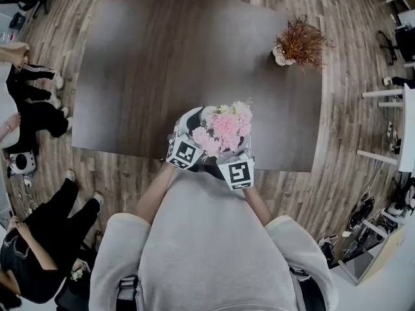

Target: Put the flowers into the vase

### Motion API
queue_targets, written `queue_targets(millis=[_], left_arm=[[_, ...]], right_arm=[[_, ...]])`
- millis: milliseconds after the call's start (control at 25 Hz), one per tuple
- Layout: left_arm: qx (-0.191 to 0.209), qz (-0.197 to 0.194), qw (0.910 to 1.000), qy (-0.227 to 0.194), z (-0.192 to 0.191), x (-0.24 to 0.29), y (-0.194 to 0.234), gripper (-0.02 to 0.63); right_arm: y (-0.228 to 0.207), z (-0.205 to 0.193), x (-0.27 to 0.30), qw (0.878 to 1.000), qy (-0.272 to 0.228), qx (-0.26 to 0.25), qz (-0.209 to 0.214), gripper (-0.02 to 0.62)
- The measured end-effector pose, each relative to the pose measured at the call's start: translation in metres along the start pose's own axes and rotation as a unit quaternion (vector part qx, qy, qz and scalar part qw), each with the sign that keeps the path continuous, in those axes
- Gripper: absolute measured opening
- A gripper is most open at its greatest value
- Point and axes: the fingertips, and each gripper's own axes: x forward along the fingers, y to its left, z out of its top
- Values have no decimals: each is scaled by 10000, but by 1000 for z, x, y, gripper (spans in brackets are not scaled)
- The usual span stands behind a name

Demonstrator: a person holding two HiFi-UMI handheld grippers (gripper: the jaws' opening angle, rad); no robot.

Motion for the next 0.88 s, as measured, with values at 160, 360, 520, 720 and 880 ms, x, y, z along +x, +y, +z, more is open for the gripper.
queue_targets(millis=[160, 360, 520, 720, 880], left_arm=[[-9, 11, 10000, -44, 1, -4, 0, 310], [53, -20, 10000, -62, 1, -4, -1, 310], [83, -41, 9999, -54, 1, -4, -3, 310], [61, -52, 9999, -61, 1, -4, -3, 310], [185, -151, 9997, -37, 2, -4, -8, 350]], right_arm=[[-1, -10, -2, 9988, 75, 472, -48, 384], [-3, -17, 7, 9973, 266, 678, 112, 393], [-5, -20, 14, 9971, 337, 660, 161, 393], [-3, -21, 19, 9969, 403, 621, 250, 392], [-1, -21, 20, 9968, 401, 644, 247, 391]])
